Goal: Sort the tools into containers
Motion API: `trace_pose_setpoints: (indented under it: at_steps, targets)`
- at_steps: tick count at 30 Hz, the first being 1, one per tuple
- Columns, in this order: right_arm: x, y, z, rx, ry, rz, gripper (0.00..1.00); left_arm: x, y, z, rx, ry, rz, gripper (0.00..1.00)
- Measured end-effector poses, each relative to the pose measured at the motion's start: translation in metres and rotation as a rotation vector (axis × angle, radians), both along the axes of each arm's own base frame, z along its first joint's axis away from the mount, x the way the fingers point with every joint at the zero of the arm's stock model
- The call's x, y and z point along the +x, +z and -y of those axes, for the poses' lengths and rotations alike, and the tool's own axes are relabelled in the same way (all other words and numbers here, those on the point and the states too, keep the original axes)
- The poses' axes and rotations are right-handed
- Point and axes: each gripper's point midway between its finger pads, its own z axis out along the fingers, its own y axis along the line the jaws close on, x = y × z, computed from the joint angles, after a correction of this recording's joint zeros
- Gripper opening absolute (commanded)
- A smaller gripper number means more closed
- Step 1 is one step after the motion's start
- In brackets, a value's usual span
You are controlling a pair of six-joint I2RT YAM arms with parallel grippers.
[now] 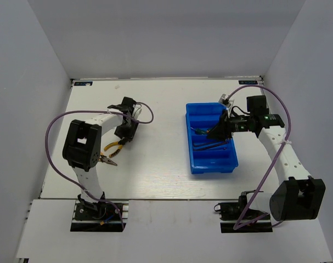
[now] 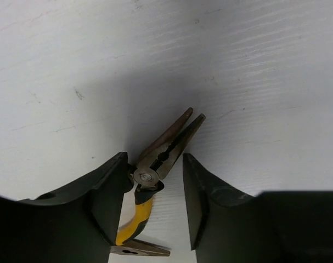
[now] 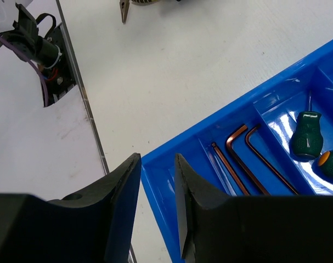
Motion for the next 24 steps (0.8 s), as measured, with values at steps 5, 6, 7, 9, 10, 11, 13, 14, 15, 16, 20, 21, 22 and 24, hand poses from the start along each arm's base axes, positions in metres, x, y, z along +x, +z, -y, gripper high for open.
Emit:
trace_pose_setpoints:
  at_steps: [5, 6, 7, 9, 10, 11, 13, 14, 15, 16, 20, 21, 22, 24]
  targets:
    - [0.001, 0.001, 0.002, 0.009, -0.005, -0.002, 0.37, 0.0, -0.003, -0.001, -0.051, -0.001, -0.028, 0.34]
    - [0.001, 0.001, 0.002, 0.01, -0.006, -0.002, 0.37, 0.001, -0.004, -0.002, -0.059, 0.003, -0.03, 0.26]
    - [0.001, 0.002, 0.002, 0.013, -0.006, -0.002, 0.37, 0.002, -0.004, -0.003, -0.067, 0.003, -0.032, 0.21]
    - [0.001, 0.002, 0.003, 0.018, -0.007, -0.002, 0.37, 0.002, -0.004, -0.002, -0.084, 0.007, -0.037, 0.12]
    - [0.001, 0.003, 0.003, 0.021, -0.007, -0.003, 0.37, 0.002, -0.004, -0.002, -0.09, 0.007, -0.037, 0.01]
    - [0.001, 0.003, 0.003, 0.024, -0.006, -0.003, 0.37, 0.002, -0.004, -0.001, -0.096, 0.007, -0.039, 0.0]
    - [0.001, 0.004, 0.004, 0.029, -0.008, -0.004, 0.45, 0.002, -0.004, -0.001, -0.102, 0.006, -0.041, 0.0]
    - [0.001, 0.004, 0.004, 0.032, -0.008, -0.005, 0.49, 0.002, -0.004, 0.0, -0.103, 0.005, -0.041, 0.0]
    - [0.001, 0.004, 0.004, 0.034, -0.008, -0.005, 0.5, 0.002, -0.004, 0.0, -0.106, 0.004, -0.042, 0.0]
    - [0.001, 0.004, 0.004, 0.035, -0.01, -0.007, 0.5, 0.002, -0.003, 0.002, -0.111, 0.001, -0.043, 0.0]
    - [0.0, 0.002, 0.005, 0.039, -0.009, -0.014, 0.5, 0.005, 0.004, 0.017, -0.179, -0.015, -0.041, 0.0]
    - [0.0, 0.001, 0.005, 0.04, -0.009, -0.016, 0.5, 0.007, 0.008, 0.023, -0.204, -0.026, -0.034, 0.0]
    - [0.0, 0.001, 0.005, 0.04, -0.01, -0.018, 0.5, 0.009, 0.014, 0.03, -0.229, -0.036, -0.023, 0.0]
    - [0.0, 0.001, 0.006, 0.041, -0.013, -0.018, 0.5, 0.013, 0.027, 0.042, -0.275, -0.056, 0.006, 0.0]
